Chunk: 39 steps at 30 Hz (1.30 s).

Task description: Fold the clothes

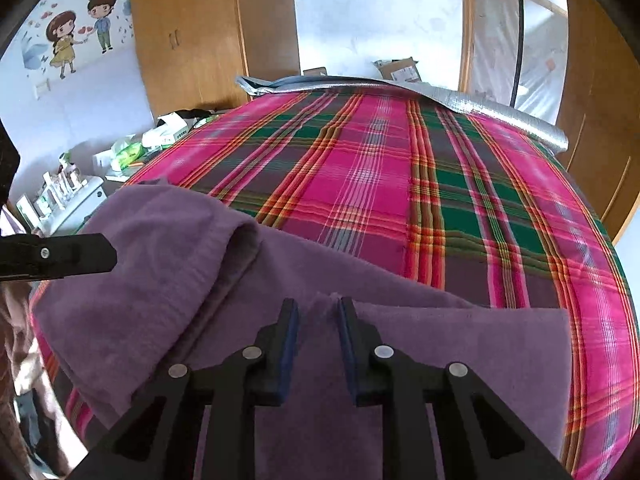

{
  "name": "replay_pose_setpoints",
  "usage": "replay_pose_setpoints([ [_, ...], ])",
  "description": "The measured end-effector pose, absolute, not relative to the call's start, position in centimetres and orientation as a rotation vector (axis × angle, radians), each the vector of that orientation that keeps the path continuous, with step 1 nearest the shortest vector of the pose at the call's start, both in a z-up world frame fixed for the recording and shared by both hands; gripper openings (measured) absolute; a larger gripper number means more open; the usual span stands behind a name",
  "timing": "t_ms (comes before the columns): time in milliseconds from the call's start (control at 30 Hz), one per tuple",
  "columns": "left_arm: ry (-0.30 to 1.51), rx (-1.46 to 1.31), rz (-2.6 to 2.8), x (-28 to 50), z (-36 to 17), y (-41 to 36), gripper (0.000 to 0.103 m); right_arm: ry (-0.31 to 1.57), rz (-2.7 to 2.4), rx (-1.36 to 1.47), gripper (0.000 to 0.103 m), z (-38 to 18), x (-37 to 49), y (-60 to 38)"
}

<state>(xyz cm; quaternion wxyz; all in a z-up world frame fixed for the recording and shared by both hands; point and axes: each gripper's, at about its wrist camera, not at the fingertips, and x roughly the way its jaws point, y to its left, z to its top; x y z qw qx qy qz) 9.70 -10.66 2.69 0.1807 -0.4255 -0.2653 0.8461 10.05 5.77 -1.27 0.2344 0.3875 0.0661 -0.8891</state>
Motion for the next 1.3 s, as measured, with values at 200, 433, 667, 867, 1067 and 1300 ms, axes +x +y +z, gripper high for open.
replay_pose_setpoints([
  [200, -0.769, -1.195, 2.414, 10.4, 2.7, -12.0, 0.026, 0.221, -2.418, 1.009, 0.021, -0.1, 12.7, 6.0],
  [433, -0.805, -1.209, 2.431, 11.3, 1.8, -14.0, 0.026, 0.315, -2.433, 1.021, 0.022, -1.9, 14.7, 5.5],
  [667, -0.817, -1.178, 2.480, 12.8, 2.2, -16.2, 0.026, 0.335, -2.459, 1.008, 0.022, -0.5, 15.5, 4.8],
  [867, -0.868, -1.179, 2.538, 14.1, 1.8, -19.4, 0.026, 0.317, -2.384, 0.836, 0.022, 2.1, 17.7, 1.8],
  [1067, -0.925, -1.181, 2.574, 15.3, 1.2, -22.0, 0.026, 0.380, -2.219, 0.775, 0.022, 1.7, 19.5, -3.8],
  [1300, -0.983, -1.192, 2.588, 15.8, 0.4, -24.2, 0.026, 0.381, -2.031, 0.767, 0.026, 0.2, 21.4, -9.3],
])
